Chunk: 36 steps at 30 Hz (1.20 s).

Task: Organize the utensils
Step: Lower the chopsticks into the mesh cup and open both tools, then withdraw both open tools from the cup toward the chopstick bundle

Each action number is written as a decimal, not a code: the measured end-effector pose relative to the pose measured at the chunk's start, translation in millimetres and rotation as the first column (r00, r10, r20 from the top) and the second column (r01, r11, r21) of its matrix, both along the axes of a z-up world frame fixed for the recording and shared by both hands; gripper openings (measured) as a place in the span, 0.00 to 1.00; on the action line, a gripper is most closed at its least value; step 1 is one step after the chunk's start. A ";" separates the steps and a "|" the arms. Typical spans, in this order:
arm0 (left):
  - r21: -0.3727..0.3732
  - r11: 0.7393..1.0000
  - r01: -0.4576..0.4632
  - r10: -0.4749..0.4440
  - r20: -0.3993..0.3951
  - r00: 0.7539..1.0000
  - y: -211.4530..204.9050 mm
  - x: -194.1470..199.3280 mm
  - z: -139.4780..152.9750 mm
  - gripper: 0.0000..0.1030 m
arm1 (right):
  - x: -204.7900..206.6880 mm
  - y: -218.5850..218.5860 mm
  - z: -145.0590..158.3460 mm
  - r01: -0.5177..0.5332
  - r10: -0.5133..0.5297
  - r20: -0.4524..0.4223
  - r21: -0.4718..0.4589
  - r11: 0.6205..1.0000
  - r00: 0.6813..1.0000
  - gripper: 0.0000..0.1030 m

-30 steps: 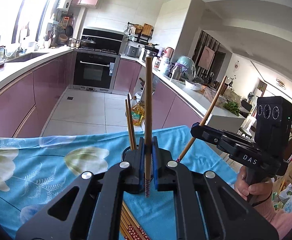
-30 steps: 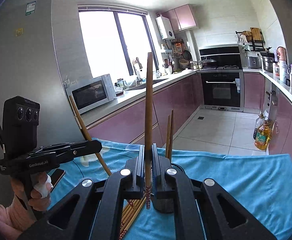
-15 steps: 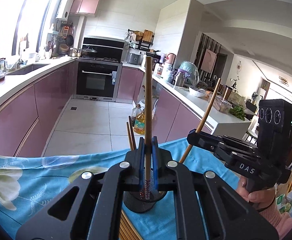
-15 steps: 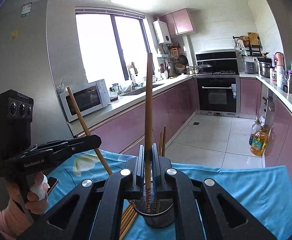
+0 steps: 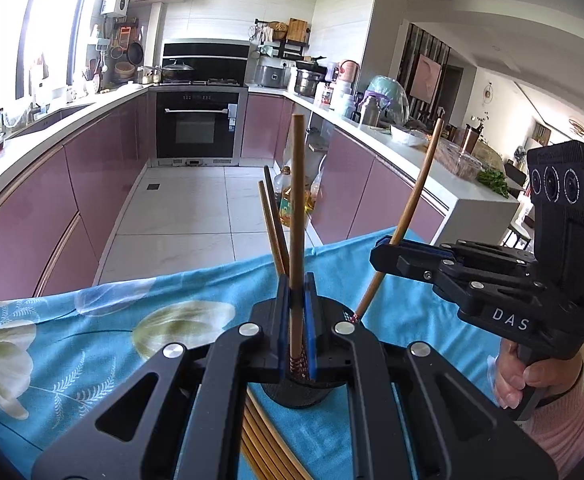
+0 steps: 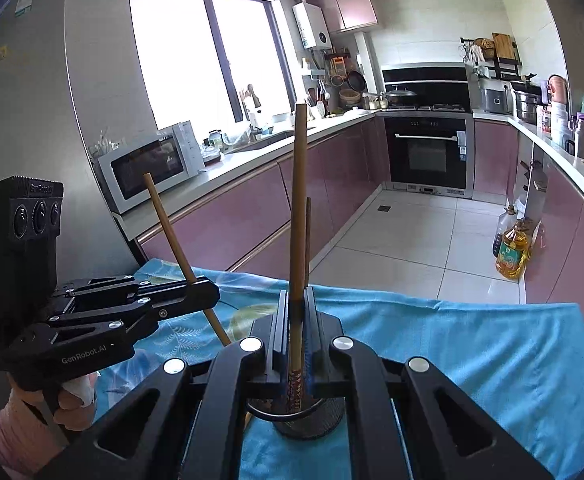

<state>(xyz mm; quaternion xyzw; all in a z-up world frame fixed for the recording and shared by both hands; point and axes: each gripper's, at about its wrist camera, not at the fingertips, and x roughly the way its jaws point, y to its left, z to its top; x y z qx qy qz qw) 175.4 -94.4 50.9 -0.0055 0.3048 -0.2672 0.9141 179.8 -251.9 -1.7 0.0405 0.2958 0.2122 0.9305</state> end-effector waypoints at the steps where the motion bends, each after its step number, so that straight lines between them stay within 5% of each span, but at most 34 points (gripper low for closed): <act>1: 0.006 1.000 0.007 -0.007 -0.009 1.000 -1.0 2.1 -3.4 0.07 | 1.6 0.4 -2.2 -0.002 0.002 -0.012 -0.009 1.000 1.000 0.05; 11: 0.026 0.999 0.018 -0.016 -0.094 0.995 -1.4 26.8 -30.9 0.07 | 24.2 9.4 -23.2 -0.017 0.012 -0.122 -0.039 0.999 0.992 0.06; 25: 0.015 1.000 -0.015 0.017 -0.126 0.992 -1.7 44.8 -50.1 0.11 | 36.3 8.8 -26.1 0.024 -0.025 -0.116 -0.009 1.000 0.993 0.13; 36: -0.008 0.996 -0.088 0.088 -0.024 0.996 25.8 10.3 -42.4 0.35 | 5.7 6.2 -14.7 0.015 -0.014 -0.037 0.007 1.000 0.999 0.29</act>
